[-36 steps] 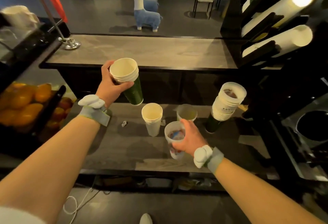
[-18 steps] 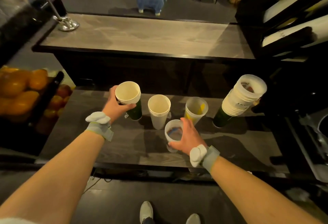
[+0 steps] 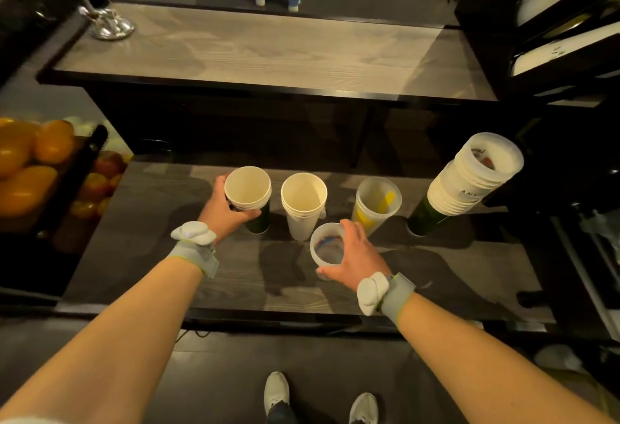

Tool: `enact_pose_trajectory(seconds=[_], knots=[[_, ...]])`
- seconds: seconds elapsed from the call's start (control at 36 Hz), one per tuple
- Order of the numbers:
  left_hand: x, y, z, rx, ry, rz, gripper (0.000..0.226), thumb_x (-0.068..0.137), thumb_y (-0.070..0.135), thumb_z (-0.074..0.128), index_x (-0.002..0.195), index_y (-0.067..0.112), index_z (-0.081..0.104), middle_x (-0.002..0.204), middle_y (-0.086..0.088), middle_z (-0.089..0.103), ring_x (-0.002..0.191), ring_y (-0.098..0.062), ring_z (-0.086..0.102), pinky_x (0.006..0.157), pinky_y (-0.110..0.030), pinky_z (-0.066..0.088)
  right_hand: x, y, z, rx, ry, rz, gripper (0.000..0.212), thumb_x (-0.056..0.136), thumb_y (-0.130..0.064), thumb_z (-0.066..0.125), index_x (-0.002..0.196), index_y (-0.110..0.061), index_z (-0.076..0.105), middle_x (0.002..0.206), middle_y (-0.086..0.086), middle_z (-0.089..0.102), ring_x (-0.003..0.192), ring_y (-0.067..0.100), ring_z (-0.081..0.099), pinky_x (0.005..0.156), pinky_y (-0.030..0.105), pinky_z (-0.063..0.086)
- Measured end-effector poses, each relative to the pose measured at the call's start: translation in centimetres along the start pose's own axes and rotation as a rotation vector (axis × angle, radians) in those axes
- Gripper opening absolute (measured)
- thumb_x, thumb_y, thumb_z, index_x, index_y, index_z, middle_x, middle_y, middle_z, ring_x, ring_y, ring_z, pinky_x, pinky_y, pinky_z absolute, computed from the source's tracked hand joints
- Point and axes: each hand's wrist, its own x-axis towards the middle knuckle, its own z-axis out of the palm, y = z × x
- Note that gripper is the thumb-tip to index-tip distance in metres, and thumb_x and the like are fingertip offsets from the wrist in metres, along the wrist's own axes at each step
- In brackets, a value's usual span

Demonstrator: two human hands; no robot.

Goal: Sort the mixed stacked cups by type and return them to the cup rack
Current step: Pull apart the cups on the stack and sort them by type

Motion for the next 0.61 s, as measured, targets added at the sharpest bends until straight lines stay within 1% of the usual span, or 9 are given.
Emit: enact_pose_trajectory(seconds=[0.08, 0.14, 0.19, 0.25, 0.31, 0.39, 0.47, 0.53, 0.61], knots=[[0.0, -0.3, -0.1, 0.020, -0.010, -0.011, 0.094, 0.073, 0.011, 0.086, 0.145, 0.019, 0.026, 0.129, 0.004, 0.046, 0.120, -0.015, 0.045, 0.099, -0.030, 0.038, 0.2, -0.1, 0.3, -0.025, -0.018, -0.002, 0.104, 0.066, -0.043, 0.086, 0.144, -0.017, 0.023, 0.141, 0.003, 0.032, 0.125, 0.025, 0.048, 0.097, 0.033, 0.045], [-0.1, -0.3, -0.2, 0.040, -0.013, -0.013, 0.096, 0.073, 0.013, 0.086, 0.145, 0.020, 0.024, 0.130, 0.002, 0.046, 0.122, -0.018, 0.046, 0.100, -0.031, 0.039, 0.3, -0.1, 0.4, -0.041, -0.031, -0.002, 0.109, 0.066, -0.044, 0.086, 0.148, -0.016, 0.019, 0.143, 0.004, 0.030, 0.128, 0.026, 0.044, 0.101, 0.034, 0.043], [-0.1, -0.4, -0.4, 0.054, -0.017, -0.019, 0.100, 0.073, 0.014, 0.086, 0.147, 0.022, 0.020, 0.139, -0.003, 0.045, 0.129, -0.023, 0.044, 0.104, -0.036, 0.039, 0.4, -0.3, 0.4, -0.073, -0.049, -0.009, 0.115, 0.066, -0.045, 0.085, 0.151, -0.016, 0.014, 0.145, 0.005, 0.027, 0.133, 0.026, 0.039, 0.105, 0.036, 0.040], [-0.3, -0.3, -0.6, 0.075, -0.017, -0.029, 0.105, 0.073, 0.017, 0.087, 0.150, 0.023, 0.015, 0.149, -0.007, 0.040, 0.136, -0.027, 0.041, 0.109, -0.042, 0.037, 0.4, -0.4, 0.3, -0.096, -0.052, -0.005, 0.117, 0.067, -0.048, 0.084, 0.152, -0.017, 0.011, 0.147, 0.006, 0.026, 0.136, 0.027, 0.036, 0.108, 0.038, 0.039], [-0.5, -0.1, -1.0, 0.113, -0.020, -0.048, 0.113, 0.072, 0.023, 0.087, 0.154, 0.025, 0.009, 0.155, -0.008, 0.033, 0.140, -0.031, 0.036, 0.113, -0.047, 0.035, 0.2, -0.6, 0.0, -0.114, -0.055, -0.005, 0.117, 0.067, -0.050, 0.083, 0.153, -0.017, 0.010, 0.149, 0.006, 0.026, 0.137, 0.026, 0.033, 0.109, 0.039, 0.039], [-0.8, 0.6, -1.4, 0.144, -0.056, -0.059, 0.118, 0.072, 0.029, 0.088, 0.156, 0.026, 0.004, 0.159, -0.008, 0.027, 0.145, -0.031, 0.030, 0.115, -0.048, 0.030, 0.1, -0.7, -0.8, -0.119, -0.054, -0.015, 0.117, 0.067, -0.053, 0.081, 0.153, -0.017, 0.011, 0.151, 0.005, 0.025, 0.139, 0.025, 0.031, 0.110, 0.038, 0.037], [-1.0, 1.8, -2.1, 0.127, -0.055, -0.069, 0.118, 0.069, 0.033, 0.089, 0.155, 0.032, 0.008, 0.160, -0.007, 0.026, 0.146, -0.029, 0.028, 0.116, -0.049, 0.028, -0.4, -1.3, -2.0, -0.087, -0.032, -0.030, 0.112, 0.069, -0.056, 0.079, 0.153, -0.016, 0.015, 0.153, 0.005, 0.025, 0.142, 0.024, 0.028, 0.112, 0.037, 0.033], [-0.8, 3.0, -3.0, 0.114, -0.040, -0.073, 0.114, 0.069, 0.036, 0.088, 0.154, 0.035, 0.012, 0.161, -0.007, 0.024, 0.147, -0.029, 0.025, 0.117, -0.051, 0.027, -0.7, -1.9, -3.3, -0.067, 0.002, -0.053, 0.106, 0.071, -0.057, 0.076, 0.151, -0.016, 0.020, 0.153, 0.003, 0.026, 0.141, 0.023, 0.030, 0.110, 0.037, 0.035], [-0.5, 6.3, -3.7, 0.151, 0.023, 0.008, 0.097, 0.077, 0.037, 0.082, 0.153, 0.026, 0.022, 0.160, -0.009, 0.024, 0.146, -0.028, 0.026, 0.117, -0.046, 0.028, -1.6, -2.6, -6.2, 0.000, 0.062, -0.080, 0.095, 0.075, -0.057, 0.074, 0.148, -0.020, 0.026, 0.150, -0.001, 0.029, 0.135, 0.020, 0.037, 0.106, 0.035, 0.040]])
